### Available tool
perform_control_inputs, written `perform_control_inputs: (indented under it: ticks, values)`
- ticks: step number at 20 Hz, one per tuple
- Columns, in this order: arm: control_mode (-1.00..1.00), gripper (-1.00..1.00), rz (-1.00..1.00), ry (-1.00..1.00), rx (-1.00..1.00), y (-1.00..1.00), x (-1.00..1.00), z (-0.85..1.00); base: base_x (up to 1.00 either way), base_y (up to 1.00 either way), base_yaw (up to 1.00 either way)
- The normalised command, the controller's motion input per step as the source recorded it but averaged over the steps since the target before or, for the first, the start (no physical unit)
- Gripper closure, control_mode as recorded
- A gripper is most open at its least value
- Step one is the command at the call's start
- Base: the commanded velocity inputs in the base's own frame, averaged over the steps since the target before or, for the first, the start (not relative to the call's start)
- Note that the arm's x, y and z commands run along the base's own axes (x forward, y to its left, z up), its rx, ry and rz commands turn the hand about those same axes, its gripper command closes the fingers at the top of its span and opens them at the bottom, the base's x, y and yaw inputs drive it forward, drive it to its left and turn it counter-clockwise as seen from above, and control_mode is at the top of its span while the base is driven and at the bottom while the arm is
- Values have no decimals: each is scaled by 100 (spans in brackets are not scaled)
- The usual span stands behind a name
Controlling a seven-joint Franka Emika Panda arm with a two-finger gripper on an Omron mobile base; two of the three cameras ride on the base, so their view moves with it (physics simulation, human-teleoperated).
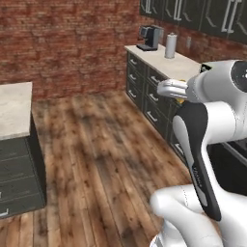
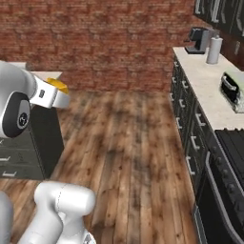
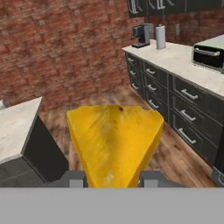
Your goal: Take the cheese, steak, and garlic from the fridge and place them on the plate on the dining counter to create an appetizer plate.
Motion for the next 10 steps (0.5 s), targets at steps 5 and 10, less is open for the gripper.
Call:
perform_control_inputs:
  ticks: [5,10]
  values:
    - [100,100,0,0,0,0,0,0,100,-42,26]
    - [100,100,0,0,0,0,0,0,100,-50,11]
